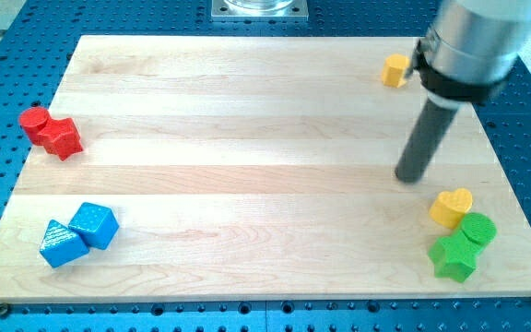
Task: Move the hexagon to the bottom left of the green star
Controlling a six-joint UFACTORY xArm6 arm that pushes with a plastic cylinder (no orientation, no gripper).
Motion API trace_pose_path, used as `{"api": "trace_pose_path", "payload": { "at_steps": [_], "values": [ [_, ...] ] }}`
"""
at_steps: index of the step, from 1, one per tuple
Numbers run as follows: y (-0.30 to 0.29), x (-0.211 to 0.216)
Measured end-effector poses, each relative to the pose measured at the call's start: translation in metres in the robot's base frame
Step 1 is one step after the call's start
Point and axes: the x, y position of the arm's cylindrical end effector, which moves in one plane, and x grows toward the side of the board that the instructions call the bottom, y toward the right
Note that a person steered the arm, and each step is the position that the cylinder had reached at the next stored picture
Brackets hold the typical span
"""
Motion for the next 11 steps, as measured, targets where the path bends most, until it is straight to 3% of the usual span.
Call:
{"api": "trace_pose_path", "payload": {
  "at_steps": [1,2,3,4,5,6,7,8,9,10,11],
  "values": [
    [0.080,-0.077],
    [0.122,-0.185],
    [0.071,-0.236],
    [0.018,-0.121],
    [0.024,-0.071],
    [-0.005,-0.110],
    [-0.024,-0.075],
    [-0.057,0.052],
    [-0.075,0.064],
    [-0.148,0.069],
    [-0.184,0.131]
  ]
}}
